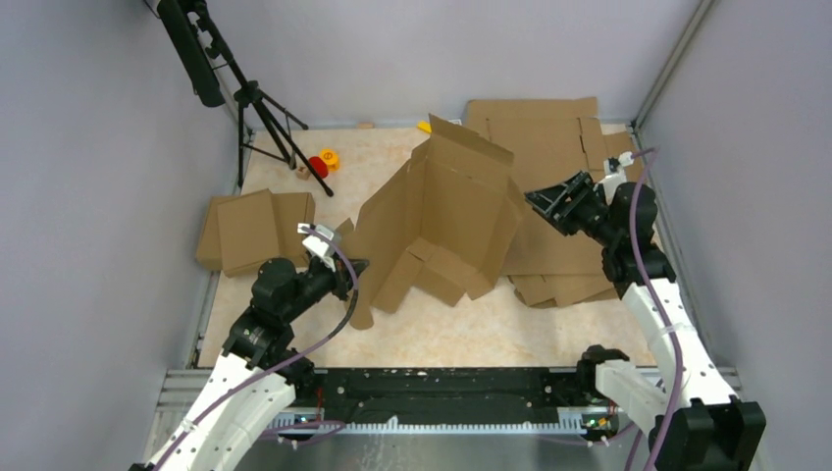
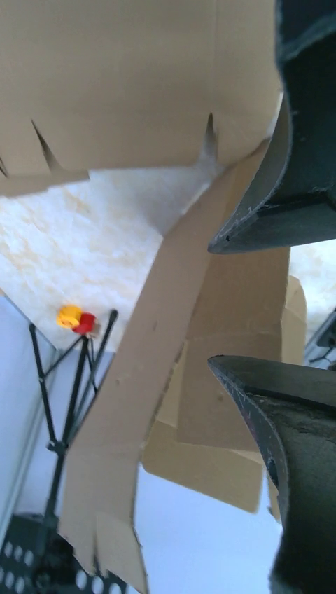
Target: Fold the paper box
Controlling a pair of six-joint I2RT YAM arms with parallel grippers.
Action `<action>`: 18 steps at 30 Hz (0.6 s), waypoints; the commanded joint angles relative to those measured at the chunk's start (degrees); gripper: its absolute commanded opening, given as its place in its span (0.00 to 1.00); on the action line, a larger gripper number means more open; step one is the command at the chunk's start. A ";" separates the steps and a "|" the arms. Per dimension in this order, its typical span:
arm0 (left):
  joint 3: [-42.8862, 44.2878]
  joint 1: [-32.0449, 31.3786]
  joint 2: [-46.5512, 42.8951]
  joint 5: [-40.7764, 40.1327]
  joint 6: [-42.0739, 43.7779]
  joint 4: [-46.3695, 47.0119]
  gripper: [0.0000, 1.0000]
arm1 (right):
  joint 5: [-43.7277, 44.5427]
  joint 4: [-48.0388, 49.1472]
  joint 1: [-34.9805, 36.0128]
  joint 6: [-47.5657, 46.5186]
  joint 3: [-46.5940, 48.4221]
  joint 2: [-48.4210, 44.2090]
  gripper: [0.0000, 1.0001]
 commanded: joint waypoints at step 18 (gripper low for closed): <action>0.07 -0.37 0.70 2.04 -1.43 -2.74 0.02 | -5.21 3.35 7.57 -2.80 1.30 2.45 0.50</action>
